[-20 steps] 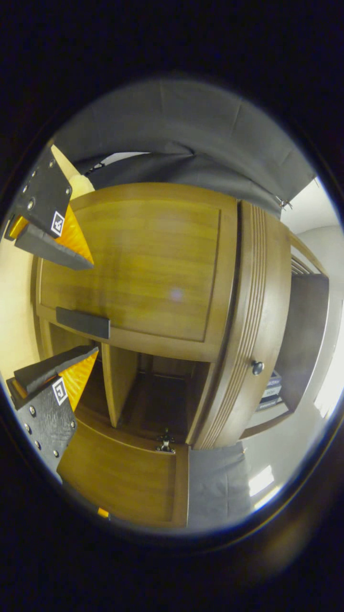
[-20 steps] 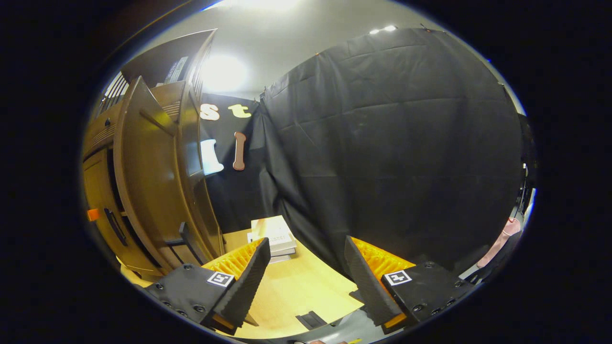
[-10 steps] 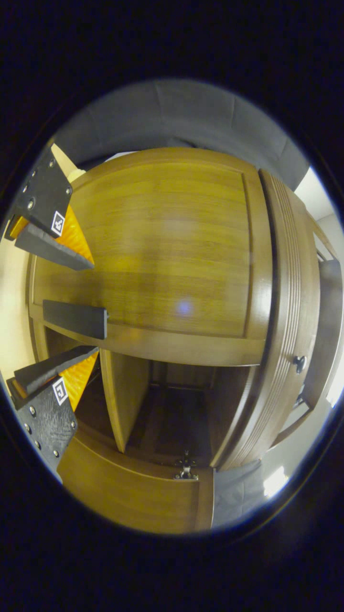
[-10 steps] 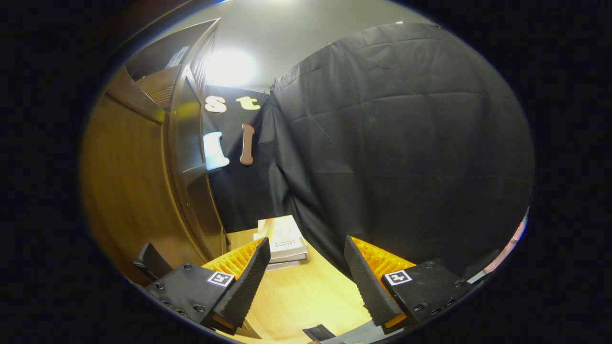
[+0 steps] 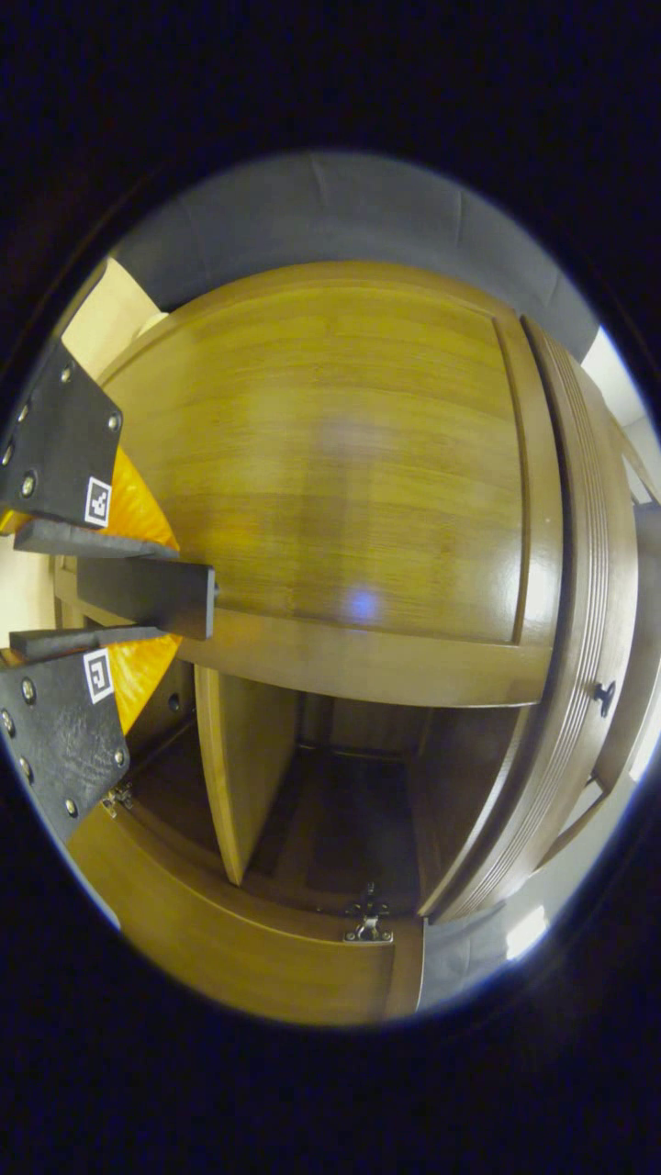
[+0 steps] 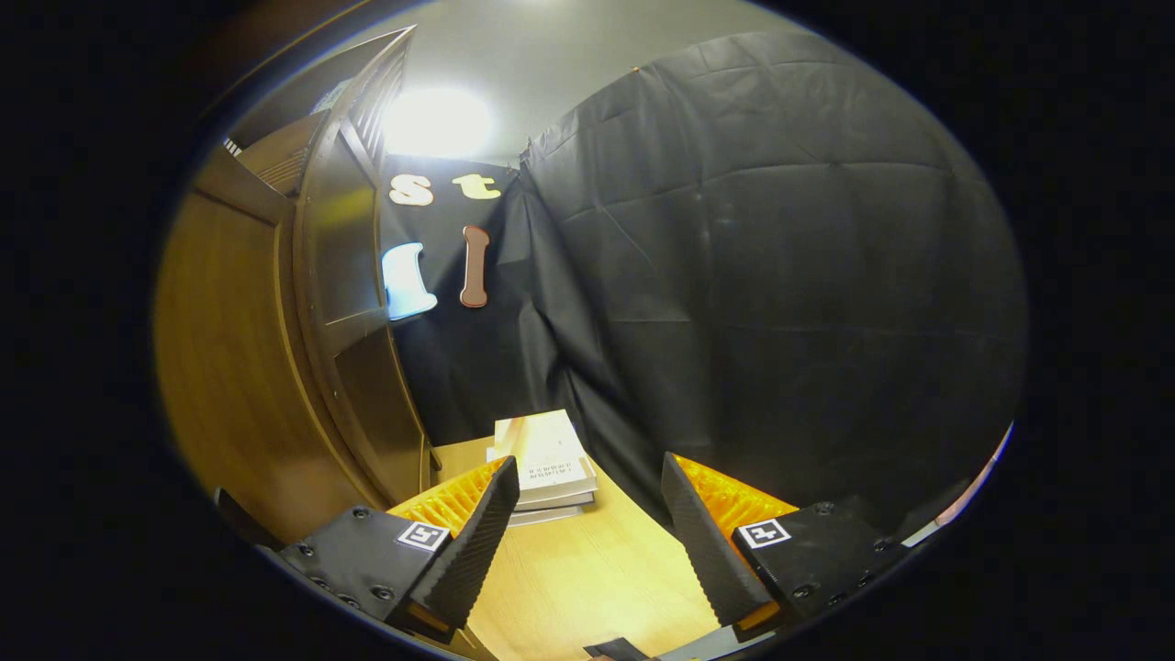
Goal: Open the right door of the double-door shoe cabinet with the right hand, and open the left door with the left hand.
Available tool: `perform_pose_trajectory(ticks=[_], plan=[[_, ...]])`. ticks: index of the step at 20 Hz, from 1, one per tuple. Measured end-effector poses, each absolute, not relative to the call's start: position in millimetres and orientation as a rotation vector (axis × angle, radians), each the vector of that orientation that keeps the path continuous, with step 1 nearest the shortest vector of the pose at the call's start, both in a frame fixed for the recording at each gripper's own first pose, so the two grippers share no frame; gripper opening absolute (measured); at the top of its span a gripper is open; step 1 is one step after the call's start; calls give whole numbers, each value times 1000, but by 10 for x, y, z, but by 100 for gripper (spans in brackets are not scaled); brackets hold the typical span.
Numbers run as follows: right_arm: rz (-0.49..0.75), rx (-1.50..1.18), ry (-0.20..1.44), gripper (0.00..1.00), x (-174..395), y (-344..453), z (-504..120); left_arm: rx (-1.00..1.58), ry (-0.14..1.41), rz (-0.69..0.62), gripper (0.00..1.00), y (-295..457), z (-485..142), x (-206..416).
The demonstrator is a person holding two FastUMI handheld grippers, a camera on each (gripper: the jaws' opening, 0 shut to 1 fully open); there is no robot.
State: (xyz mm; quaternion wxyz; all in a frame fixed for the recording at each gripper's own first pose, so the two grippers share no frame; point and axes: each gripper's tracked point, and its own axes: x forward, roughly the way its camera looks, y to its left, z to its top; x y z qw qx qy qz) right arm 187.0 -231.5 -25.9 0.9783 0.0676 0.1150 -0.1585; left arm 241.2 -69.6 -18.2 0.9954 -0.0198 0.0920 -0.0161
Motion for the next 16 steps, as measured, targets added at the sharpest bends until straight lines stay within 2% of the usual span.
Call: perform_pose_trajectory(ticks=[1, 2, 3, 6, 7, 8, 10, 11, 16], plan=[[-320, 133, 228, 98, 1905, -2319, -241, -37, 178, -30, 33, -680, -217, 2425], [-317, 136, 225, 93, 1947, -2327, -228, -27, 170, -31, 30, -697, -236, 2471], [-312, 141, 223, 98, 1972, -2324, -221, -5, 169, -36, 27, -722, -229, 2455], [-300, 141, 231, 98, 1990, -2315, -237, -12, 175, -32, 19, -737, -261, 2458], [-296, 141, 229, 93, 1987, -2303, -227, -16, 172, -24, 13, -778, -237, 2472], [-292, 141, 226, 93, 1970, -2291, -208, -3, 175, -22, 8, -777, -222, 2478], [-285, 142, 218, 93, 1937, -2274, -175, -18, 180, -22, 8, -757, -253, 2467], [-282, 139, 217, 98, 1896, -2253, -176, -15, 184, -24, 8, -750, -250, 2462], [-302, 141, 215, 98, 1596, -2263, -155, -15, 186, -52, 8, -768, -168, 2425]])
